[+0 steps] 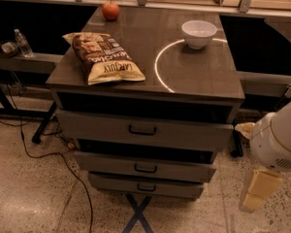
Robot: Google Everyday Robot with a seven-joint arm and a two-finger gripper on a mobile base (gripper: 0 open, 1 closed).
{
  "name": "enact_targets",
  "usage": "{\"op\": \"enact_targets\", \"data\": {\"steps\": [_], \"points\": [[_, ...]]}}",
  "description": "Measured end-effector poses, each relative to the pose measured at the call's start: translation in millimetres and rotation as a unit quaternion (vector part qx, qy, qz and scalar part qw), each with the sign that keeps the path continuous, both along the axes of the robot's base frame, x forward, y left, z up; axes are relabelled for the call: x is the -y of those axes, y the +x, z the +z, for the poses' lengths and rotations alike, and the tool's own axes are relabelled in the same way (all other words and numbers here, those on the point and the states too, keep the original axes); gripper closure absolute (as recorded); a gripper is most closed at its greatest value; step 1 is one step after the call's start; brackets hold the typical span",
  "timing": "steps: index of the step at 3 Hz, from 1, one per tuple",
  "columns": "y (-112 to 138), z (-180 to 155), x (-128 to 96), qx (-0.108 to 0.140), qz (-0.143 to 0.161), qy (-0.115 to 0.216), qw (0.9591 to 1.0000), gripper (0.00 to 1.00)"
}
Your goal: Open middle drawer
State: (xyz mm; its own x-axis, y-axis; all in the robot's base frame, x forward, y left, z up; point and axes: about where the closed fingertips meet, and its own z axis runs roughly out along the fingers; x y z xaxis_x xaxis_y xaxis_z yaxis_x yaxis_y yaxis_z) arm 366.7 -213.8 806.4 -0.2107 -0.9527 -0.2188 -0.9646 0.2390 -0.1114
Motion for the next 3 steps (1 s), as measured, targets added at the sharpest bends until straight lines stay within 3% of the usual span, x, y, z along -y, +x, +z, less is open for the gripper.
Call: {"op": "enact_targets", "data": {"steps": [1,2,3], "points": [[1.6,3.2,-0.2,0.002,0.0,0.0,1.0,0.0],[0.3,-14.7,-3.6,-0.015,-0.021,0.018,0.9995,0.0],[6.5,-54.9,-17.2,-0.033,-0.059,0.072,0.9952,0.0]]}}
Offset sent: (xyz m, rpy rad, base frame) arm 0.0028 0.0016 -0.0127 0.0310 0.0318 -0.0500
